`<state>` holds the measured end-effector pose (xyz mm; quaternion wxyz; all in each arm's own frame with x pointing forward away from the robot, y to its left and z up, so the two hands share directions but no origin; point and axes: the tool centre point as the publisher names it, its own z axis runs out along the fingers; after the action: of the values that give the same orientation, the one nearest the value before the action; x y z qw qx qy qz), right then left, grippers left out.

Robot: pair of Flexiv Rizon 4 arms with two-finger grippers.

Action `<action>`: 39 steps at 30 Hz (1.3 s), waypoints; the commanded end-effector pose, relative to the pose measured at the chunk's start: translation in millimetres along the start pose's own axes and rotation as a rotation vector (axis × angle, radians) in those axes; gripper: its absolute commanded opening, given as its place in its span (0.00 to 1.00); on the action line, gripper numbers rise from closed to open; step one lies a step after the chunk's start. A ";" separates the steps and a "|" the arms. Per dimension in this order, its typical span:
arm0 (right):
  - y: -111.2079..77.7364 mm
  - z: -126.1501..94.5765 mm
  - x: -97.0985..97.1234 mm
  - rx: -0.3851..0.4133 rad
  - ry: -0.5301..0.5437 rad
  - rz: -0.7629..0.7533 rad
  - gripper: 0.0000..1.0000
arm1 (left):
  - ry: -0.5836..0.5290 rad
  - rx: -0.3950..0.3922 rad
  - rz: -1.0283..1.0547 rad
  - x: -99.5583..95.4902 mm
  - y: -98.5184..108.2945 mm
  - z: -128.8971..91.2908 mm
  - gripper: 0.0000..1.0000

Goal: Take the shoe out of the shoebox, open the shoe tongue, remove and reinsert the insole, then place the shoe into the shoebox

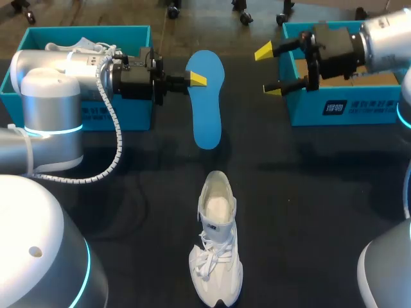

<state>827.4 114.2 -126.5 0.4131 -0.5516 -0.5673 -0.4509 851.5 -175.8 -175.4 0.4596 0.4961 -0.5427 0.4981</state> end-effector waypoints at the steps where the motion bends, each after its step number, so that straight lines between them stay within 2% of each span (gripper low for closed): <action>1: -3.2 5.4 -2.7 -0.003 0.073 0.005 1.00 | -0.001 0.001 0.000 -0.1 0.6 0.0 0.00; 10: -10.2 16.8 -0.6 -0.003 0.067 0.017 1.00 | -0.001 0.001 0.000 -0.1 0.6 0.0 0.00; 18: -11.4 25.8 -15.9 0.000 0.153 0.003 1.00 | -0.001 0.001 0.000 -0.1 0.6 0.0 0.00; 21: -11.1 26.4 -17.5 0.000 0.160 0.011 1.00 | 0.022 0.021 0.075 5.8 -3.4 -1.2 0.00; 24: -11.1 26.4 -17.5 0.000 0.160 0.011 1.00 | 0.055 0.085 0.211 15.4 -8.5 -4.7 0.00; 27: -11.1 26.4 -17.5 0.000 0.160 0.011 1.00 | 0.067 0.202 0.483 26.2 -10.2 -8.3 0.00; 31: -11.1 26.4 -17.5 0.000 0.160 0.011 1.00 | 0.084 0.230 0.872 41.8 -12.0 -16.0 0.00; 34: -11.1 26.4 -17.5 0.000 0.160 0.011 1.00 | 0.058 0.238 1.267 39.3 -7.0 -22.8 0.00; 39: -11.1 26.4 -17.5 0.000 0.160 0.011 1.00 | 0.058 0.238 1.267 39.3 -7.0 -22.8 0.00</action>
<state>816.8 133.5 -150.2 0.4601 -0.5168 -0.5286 -0.4917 859.9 -157.6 -132.1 0.2731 0.3290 -0.6193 0.6585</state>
